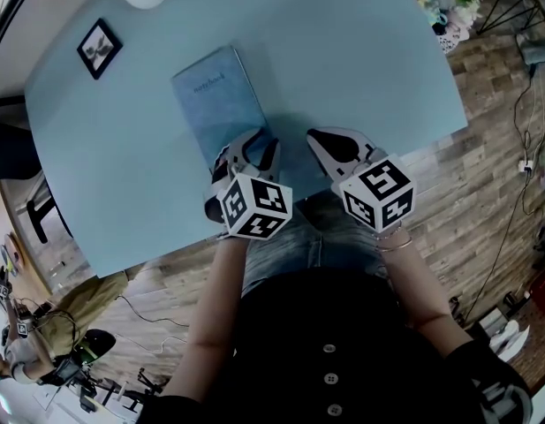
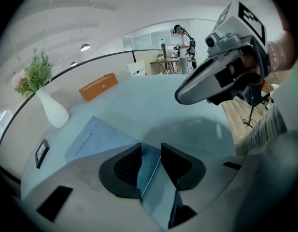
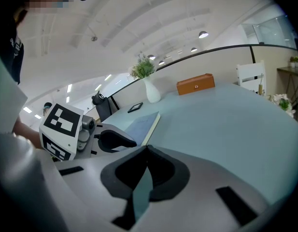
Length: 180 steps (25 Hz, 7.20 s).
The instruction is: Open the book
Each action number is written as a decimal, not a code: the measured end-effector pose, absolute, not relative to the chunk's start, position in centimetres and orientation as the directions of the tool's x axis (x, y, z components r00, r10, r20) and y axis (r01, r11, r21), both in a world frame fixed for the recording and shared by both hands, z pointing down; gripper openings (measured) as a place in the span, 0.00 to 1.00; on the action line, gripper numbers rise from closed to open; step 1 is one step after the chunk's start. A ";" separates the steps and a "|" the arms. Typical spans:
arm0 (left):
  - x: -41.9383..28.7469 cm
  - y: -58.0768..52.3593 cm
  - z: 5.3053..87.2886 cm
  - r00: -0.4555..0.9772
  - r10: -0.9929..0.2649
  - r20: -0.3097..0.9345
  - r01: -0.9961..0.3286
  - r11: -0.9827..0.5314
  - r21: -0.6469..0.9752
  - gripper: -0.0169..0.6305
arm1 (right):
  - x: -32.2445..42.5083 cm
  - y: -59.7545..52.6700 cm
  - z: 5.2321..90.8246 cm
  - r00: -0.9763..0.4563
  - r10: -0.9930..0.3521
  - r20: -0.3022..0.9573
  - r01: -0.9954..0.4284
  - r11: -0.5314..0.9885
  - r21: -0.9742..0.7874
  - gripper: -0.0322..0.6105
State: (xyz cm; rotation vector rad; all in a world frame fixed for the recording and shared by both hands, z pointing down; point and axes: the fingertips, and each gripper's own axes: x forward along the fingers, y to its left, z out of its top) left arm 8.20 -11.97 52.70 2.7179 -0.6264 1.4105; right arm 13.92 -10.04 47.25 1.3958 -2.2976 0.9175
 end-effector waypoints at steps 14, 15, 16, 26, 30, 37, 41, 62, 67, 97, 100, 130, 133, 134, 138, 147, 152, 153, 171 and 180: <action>8.4 -11.8 53.5 0.500 -0.346 0.794 -0.357 -0.917 -0.175 0.22 | 13.9 -9.8 47.2 -0.488 -0.679 0.548 -0.871 0.330 -0.365 0.05; 8.4 -11.8 53.5 0.500 -0.347 0.793 -0.361 -0.916 -0.173 0.22 | 13.9 -9.8 47.2 -0.489 -0.678 0.549 -0.870 0.333 -0.364 0.05; 8.4 -11.8 53.5 0.500 -0.347 0.793 -0.364 -0.916 -0.171 0.22 | 14.0 -9.8 47.2 -0.490 -0.677 0.549 -0.869 0.334 -0.364 0.05; 8.4 -11.8 53.3 0.506 -0.311 0.805 -0.372 -0.920 -0.122 0.19 | 13.5 -9.8 47.3 -0.504 -0.663 0.554 -0.863 0.357 -0.358 0.05; 8.5 -11.5 53.1 0.521 -0.289 0.803 -0.382 -0.921 -0.084 0.12 | 13.4 -9.9 47.3 -0.510 -0.659 0.553 -0.860 0.367 -0.355 0.05; 8.5 -11.5 52.3 0.563 -0.267 0.782 -0.419 -0.908 -0.009 0.08 | 13.0 -10.4 47.1 -0.529 -0.647 0.549 -0.848 0.395 -0.352 0.05; 8.3 -11.6 51.5 0.589 -0.269 0.762 -0.437 -0.899 0.020 0.07 | 12.3 -10.6 46.9 -0.543 -0.637 0.547 -0.840 0.419 -0.346 0.05; 5.9 -12.1 46.9 0.624 -0.397 0.673 -0.576 -0.816 0.053 0.06 | 9.6 -12.9 44.9 -0.606 -0.605 0.516 -0.790 0.532 -0.304 0.05; 5.1 -12.6 45.4 0.644 -0.426 0.635 -0.609 -0.788 0.089 0.06 | 8.7 -13.3 44.6 -0.619 -0.589 0.520 -0.774 0.568 -0.278 0.05; -1.7 -12.9 40.5 0.713 -0.612 0.343 -0.697 -0.566 0.440 0.06 | 2.4 -14.6 42.2 -0.697 -0.515 0.499 -0.676 0.703 -0.220 0.05; -2.6 -13.0 40.5 0.713 -0.632 0.303 -0.689 -0.552 0.470 0.06 | 1.7 -14.8 42.3 -0.702 -0.503 0.504 -0.667 0.712 -0.219 0.05; -11.5 -13.8 40.0 0.555 -0.811 0.185 -0.739 -0.377 0.559 0.06 | -4.1 -15.3 42.3 -0.760 -0.394 0.516 -0.560 0.800 -0.214 0.05; -12.9 -14.3 40.3 0.533 -0.822 0.202 -0.748 -0.345 0.567 0.06 | -4.6 -15.7 42.2 -0.762 -0.388 0.519 -0.555 0.805 -0.212 0.05; -13.3 -14.4 40.4 0.525 -0.825 0.210 -0.753 -0.336 0.565 0.06 | -4.7 -15.8 42.2 -0.761 -0.387 0.520 -0.554 0.805 -0.213 0.05; -15.1 -14.8 41.0 0.491 -0.840 0.229 -0.767 -0.293 0.571 0.06 | -5.7 -16.2 42.2 -0.766 -0.379 0.519 -0.548 0.807 -0.219 0.05; -17.7 -15.2 42.8 0.413 -0.877 0.247 -0.772 -0.193 0.605 0.06 | -7.8 -16.4 42.9 -0.776 -0.348 0.526 -0.524 0.821 -0.229 0.05; -19.3 -15.4 44.1 0.366 -0.890 0.270 -0.779 -0.134 0.613 0.06 | -8.5 -16.5 43.4 -0.776 -0.329 0.538 -0.514 0.824 -0.238 0.05; -19.5 -15.5 44.4 0.357 -0.893 0.275 -0.779 -0.123 0.614 0.06 | -8.6 -16.6 43.6 -0.775 -0.325 0.542 -0.513 0.825 -0.239 0.05; -21.0 -15.1 49.2 0.291 -0.851 0.438 -0.815 0.020 0.579 0.06 | -9.2 -17.1 45.9 -0.770 -0.281 0.573 -0.496 0.829 -0.260 0.05; -20.8 -14.6 51.0 0.283 -0.816 0.504 -0.842 0.041 0.539 0.07 | -9.8 -16.9 47.0 -0.770 -0.255 0.585 -0.481 0.834 -0.270 0.05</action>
